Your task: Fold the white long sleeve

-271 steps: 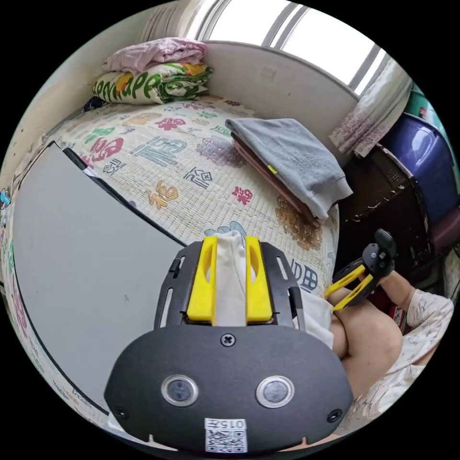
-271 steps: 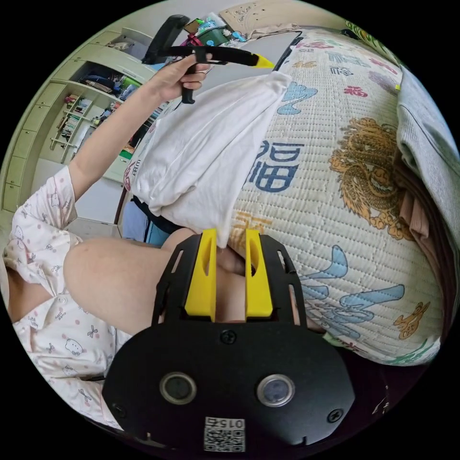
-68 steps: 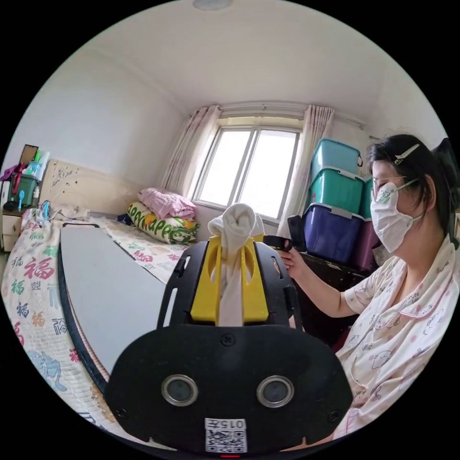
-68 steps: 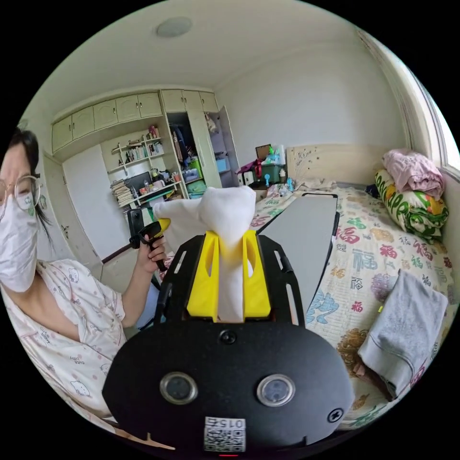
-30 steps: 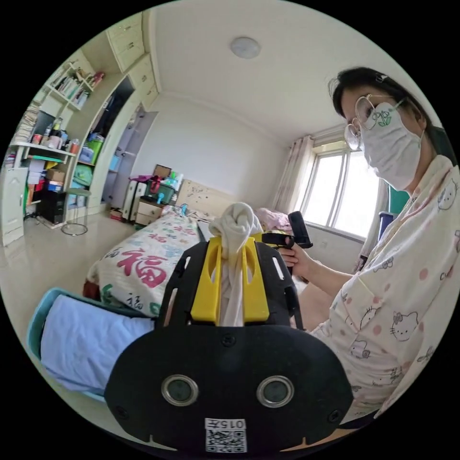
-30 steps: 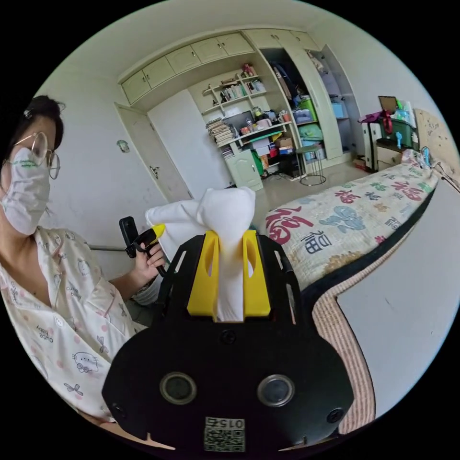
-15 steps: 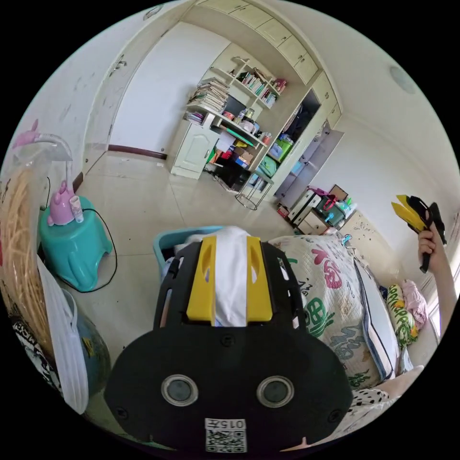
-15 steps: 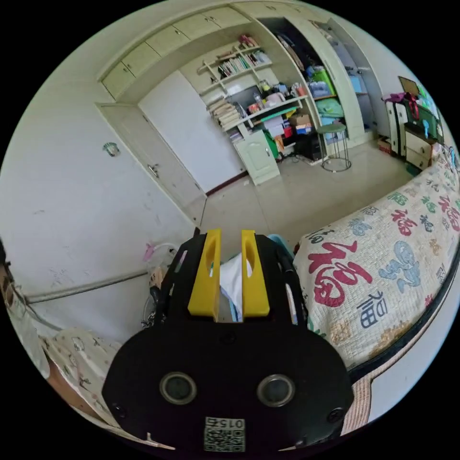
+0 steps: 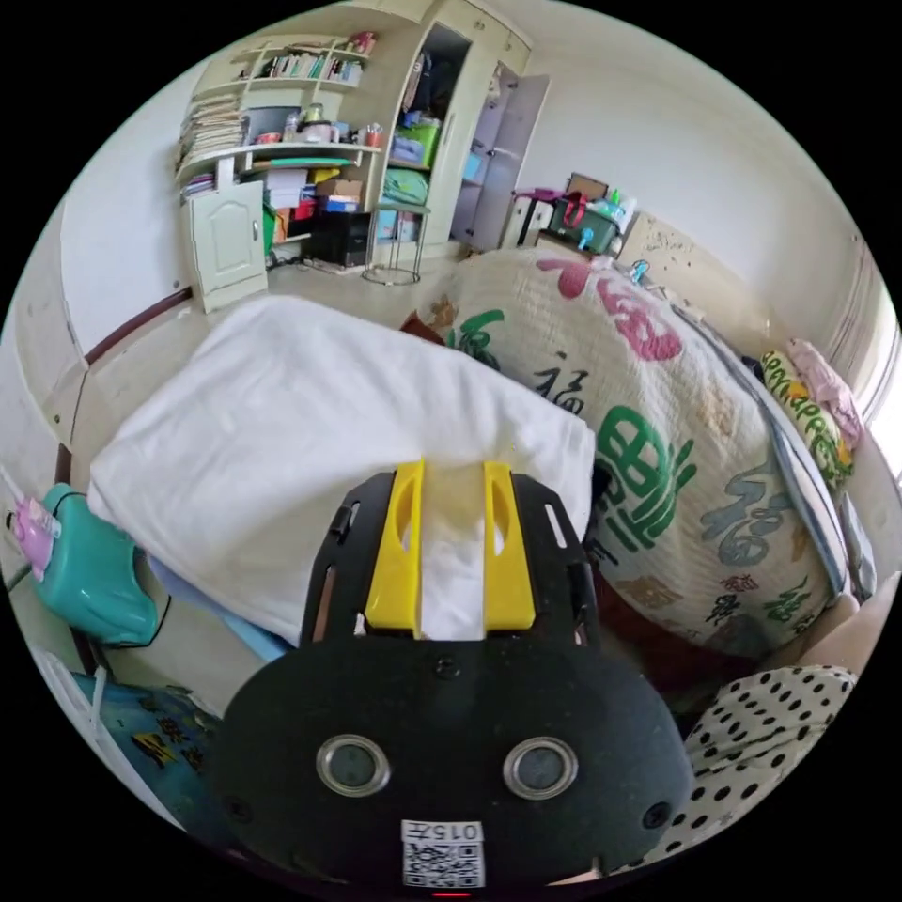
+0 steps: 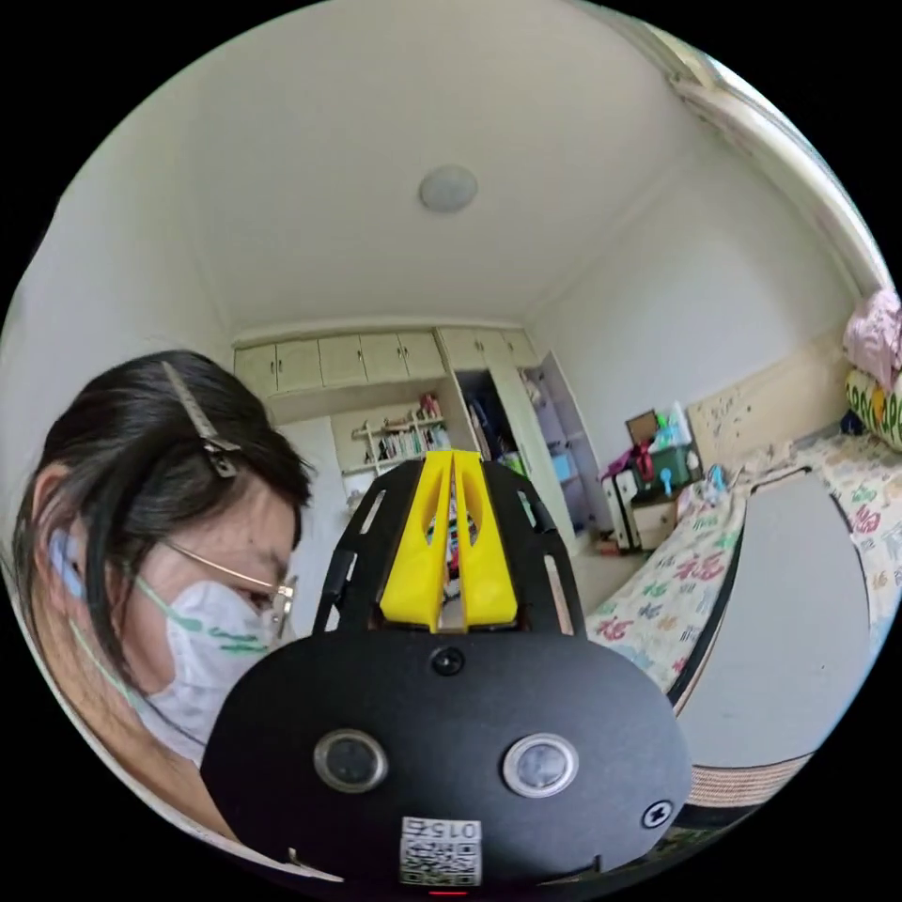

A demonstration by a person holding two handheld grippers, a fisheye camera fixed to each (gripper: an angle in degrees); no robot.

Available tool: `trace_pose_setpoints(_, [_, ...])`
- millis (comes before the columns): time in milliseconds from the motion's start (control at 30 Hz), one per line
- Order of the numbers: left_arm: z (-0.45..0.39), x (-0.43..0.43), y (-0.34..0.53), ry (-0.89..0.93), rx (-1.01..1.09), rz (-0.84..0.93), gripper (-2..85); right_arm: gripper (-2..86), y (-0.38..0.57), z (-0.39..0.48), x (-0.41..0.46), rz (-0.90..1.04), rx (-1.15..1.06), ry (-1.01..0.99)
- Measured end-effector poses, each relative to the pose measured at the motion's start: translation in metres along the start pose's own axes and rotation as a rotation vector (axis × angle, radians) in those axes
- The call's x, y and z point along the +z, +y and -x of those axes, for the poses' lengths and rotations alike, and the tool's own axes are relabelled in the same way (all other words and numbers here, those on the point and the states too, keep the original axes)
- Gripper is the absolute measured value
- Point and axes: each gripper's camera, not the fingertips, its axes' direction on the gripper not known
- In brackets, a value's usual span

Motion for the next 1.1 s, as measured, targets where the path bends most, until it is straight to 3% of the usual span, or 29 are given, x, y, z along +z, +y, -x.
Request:
trace_pose_setpoints(133, [-0.042,0.010,-0.004,-0.147,0.120,-0.009,9.2,-0.6,-0.021,0.047,-0.067,-0.190,-0.086,0.057])
trace_pose_setpoints(433, [-0.028,0.006,-0.031,-0.112,0.045,0.076,9.2,-0.6,-0.056,0.109,-0.146,-0.460,-0.200,0.156])
trace_pose_setpoints(633, [0.002,-0.014,-0.047,-0.104,-0.044,0.169,9.3,-0.6,-0.086,0.120,-0.173,-0.528,-0.231,0.215])
trace_pose_setpoints(800, [0.023,-0.076,-0.053,-0.039,-0.069,0.026,10.1,-0.6,-0.105,0.122,-0.191,-0.564,-0.331,0.331])
trace_pose_setpoints(933, [-0.008,-0.126,-0.067,0.007,0.078,-0.116,9.8,-0.6,-0.109,0.108,-0.197,-0.605,-0.377,0.626])
trace_pose_setpoints(1100, [-0.085,-0.162,-0.067,0.186,0.326,-0.239,9.2,-0.5,-0.129,0.044,-0.206,-0.526,-0.193,0.802])
